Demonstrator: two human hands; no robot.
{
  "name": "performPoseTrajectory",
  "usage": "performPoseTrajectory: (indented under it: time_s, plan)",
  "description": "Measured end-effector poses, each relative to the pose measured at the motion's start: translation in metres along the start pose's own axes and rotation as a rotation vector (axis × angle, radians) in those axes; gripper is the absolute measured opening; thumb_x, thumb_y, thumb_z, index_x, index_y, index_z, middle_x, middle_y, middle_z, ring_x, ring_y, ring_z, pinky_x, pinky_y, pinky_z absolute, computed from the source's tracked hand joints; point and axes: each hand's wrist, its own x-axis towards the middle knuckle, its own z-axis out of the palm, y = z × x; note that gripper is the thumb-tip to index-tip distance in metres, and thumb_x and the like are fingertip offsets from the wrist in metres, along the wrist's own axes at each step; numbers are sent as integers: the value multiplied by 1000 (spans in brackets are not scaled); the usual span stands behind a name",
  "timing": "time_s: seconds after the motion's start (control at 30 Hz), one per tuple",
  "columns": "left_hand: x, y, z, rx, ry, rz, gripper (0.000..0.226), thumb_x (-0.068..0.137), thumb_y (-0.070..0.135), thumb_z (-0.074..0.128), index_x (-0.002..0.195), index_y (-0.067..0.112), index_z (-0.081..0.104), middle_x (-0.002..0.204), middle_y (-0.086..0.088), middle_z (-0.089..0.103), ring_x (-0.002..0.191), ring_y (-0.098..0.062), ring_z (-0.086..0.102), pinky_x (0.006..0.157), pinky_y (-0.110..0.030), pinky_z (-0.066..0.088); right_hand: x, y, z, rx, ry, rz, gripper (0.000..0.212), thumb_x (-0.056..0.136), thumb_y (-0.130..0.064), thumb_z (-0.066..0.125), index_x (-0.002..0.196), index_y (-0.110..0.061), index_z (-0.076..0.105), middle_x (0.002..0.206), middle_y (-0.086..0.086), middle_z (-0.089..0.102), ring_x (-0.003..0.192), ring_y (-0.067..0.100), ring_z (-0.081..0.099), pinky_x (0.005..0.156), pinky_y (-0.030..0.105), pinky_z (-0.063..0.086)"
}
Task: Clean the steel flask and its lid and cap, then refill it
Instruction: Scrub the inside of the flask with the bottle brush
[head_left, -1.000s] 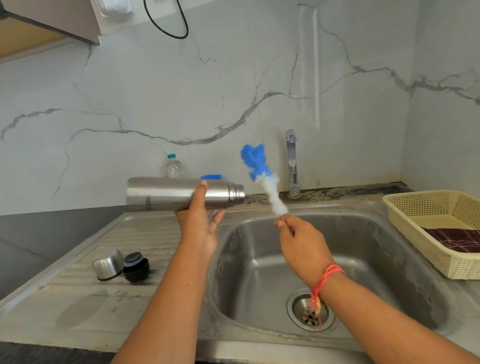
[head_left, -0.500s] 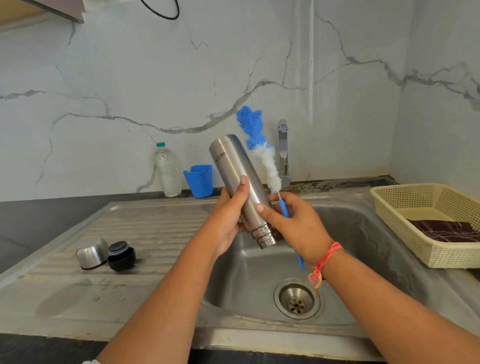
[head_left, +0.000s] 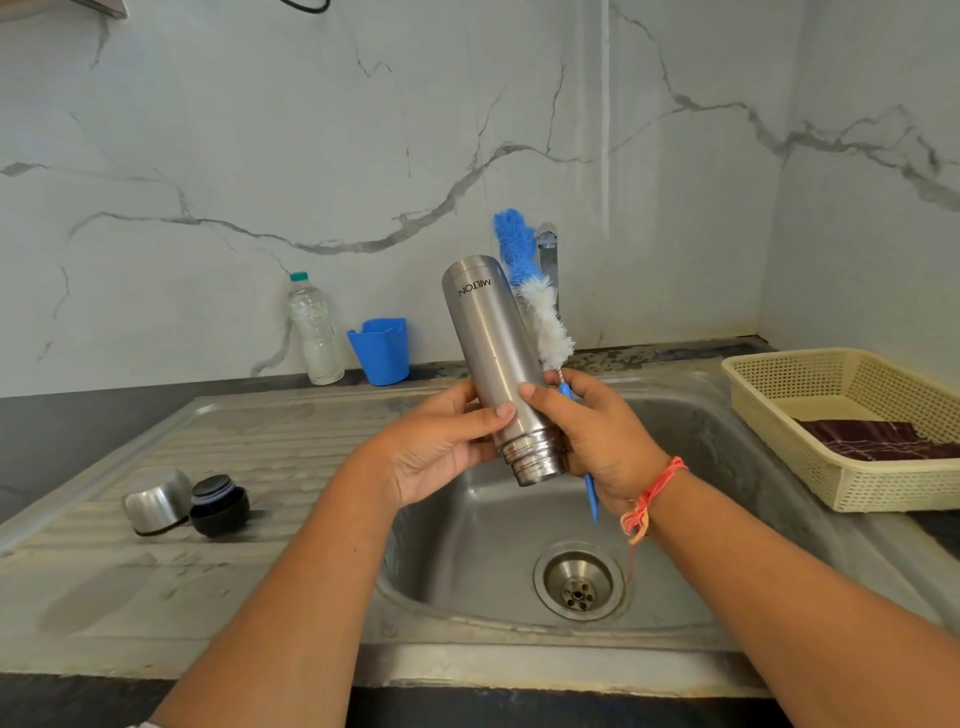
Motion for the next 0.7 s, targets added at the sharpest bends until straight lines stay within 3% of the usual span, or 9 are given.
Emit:
performPoseTrajectory:
  time_s: [0.1, 0.2, 0.3, 0.37, 0.43, 0.5, 0.6, 0.7]
  plan:
    - [0, 0, 7, -41, 37, 30, 52, 91, 15, 69, 141, 10, 57, 132, -16, 68, 118, -29, 68, 90, -46, 60, 0, -2, 2, 36, -11, -22, 46, 89, -20, 75, 127, -1, 58, 110, 19, 74, 92, 30, 74, 73, 39, 61]
    - [2, 1, 11, -64, 52, 63, 50, 95, 22, 66, 144, 16, 57, 136, -14, 67, 124, -31, 65, 96, -53, 57, -1, -5, 2, 26, -5, -47, 50, 89, -24, 76, 130, -5, 56, 116, 20, 72, 95, 29, 74, 75, 41, 61]
    - [2, 2, 12, -95, -7, 87, 51, 100, 25, 62, 149, 24, 51, 143, -12, 63, 130, -34, 61, 101, -62, 52, 0, -5, 1, -19, -27, -94, 54, 85, -30, 80, 131, -12, 57, 120, 24, 68, 106, 41, 69, 87, 62, 56]
    - [1, 4, 10, -99, -72, 123, 53, 100, 25, 62, 151, 28, 47, 148, -11, 59, 134, -37, 58, 102, -69, 47, -3, -9, 3, -55, -37, -131, 55, 82, -32, 84, 128, -16, 58, 121, 28, 66, 108, 47, 66, 85, 70, 53]
    - [2, 5, 9, -83, -107, 171, 57, 98, 23, 65, 152, 29, 46, 150, -11, 56, 135, -38, 57, 102, -73, 45, -6, -15, 4, -38, -45, -183, 47, 86, -19, 78, 128, -12, 58, 116, 23, 70, 96, 35, 74, 73, 48, 63]
    - [3, 6, 8, -75, -63, 208, 59, 95, 21, 69, 150, 29, 48, 145, -12, 61, 127, -35, 62, 98, -67, 51, -8, -18, 6, -90, -10, -266, 44, 85, -13, 77, 126, -12, 60, 111, 12, 73, 78, 11, 72, 58, 19, 55]
    - [6, 3, 7, -87, 55, 207, 59, 88, 24, 67, 145, 26, 52, 126, -9, 69, 108, -26, 67, 85, -49, 58, -6, -14, 7, -278, 83, -360, 44, 80, -32, 77, 121, -20, 64, 106, -2, 73, 70, -2, 63, 59, 11, 46]
    - [7, 1, 6, -166, 122, 146, 63, 83, 36, 64, 142, 13, 58, 115, -16, 67, 98, -32, 65, 85, -47, 58, -4, -10, 8, -352, 130, -383, 19, 97, -33, 61, 111, -20, 66, 97, 3, 75, 55, -7, 56, 59, 9, 40]
